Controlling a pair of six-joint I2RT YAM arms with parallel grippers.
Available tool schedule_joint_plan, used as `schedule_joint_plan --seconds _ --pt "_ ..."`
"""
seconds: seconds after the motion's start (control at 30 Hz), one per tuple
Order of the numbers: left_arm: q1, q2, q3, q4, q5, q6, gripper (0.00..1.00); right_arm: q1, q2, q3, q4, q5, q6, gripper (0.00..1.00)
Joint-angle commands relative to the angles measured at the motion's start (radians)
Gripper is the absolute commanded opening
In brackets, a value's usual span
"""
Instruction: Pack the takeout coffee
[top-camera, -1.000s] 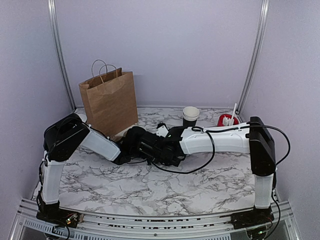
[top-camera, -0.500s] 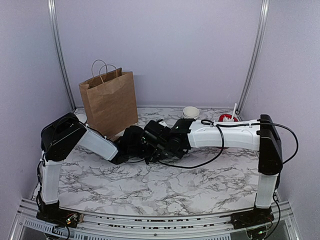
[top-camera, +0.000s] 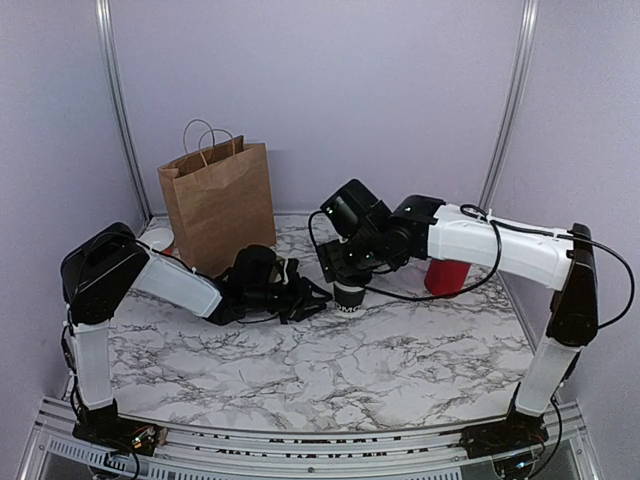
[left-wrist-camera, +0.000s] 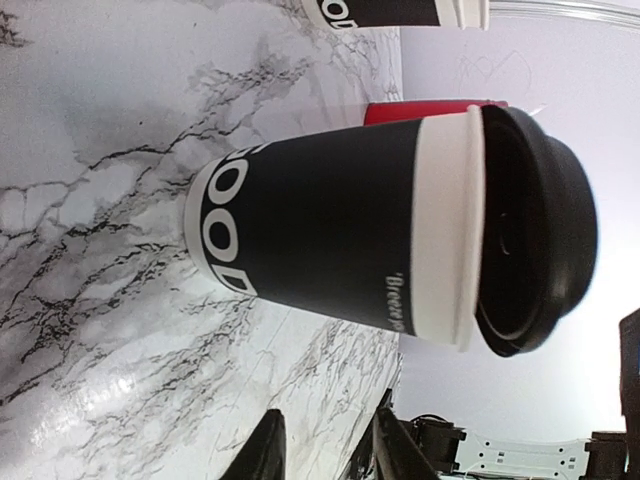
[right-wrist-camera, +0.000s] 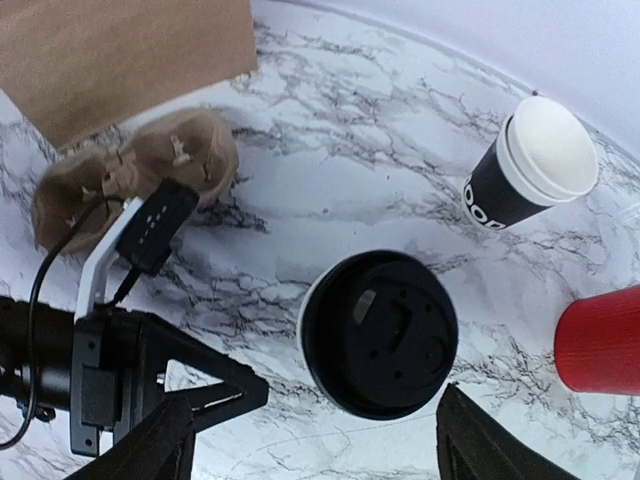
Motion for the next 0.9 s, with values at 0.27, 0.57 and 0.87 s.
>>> schedule_joint_plan --seconds 0.27,0.57,0.87 --pt "0.006 -0.179 0.048 -0.331 -0.111 0.238 0.31 -0.217 -0.047 -0.044 0.164 -0.279 -0.064 0.49" --pt "0.006 -0.153 0.206 -0.498 -0.163 0.313 0.37 -0.234 0.005 -0.091 0.206 -0.271 -0.063 0.44" --pt "0.006 -0.086 0.296 -0.565 -0.186 0.329 0.38 -0.229 0.014 -0.181 0.248 -0.281 -0.047 0.41"
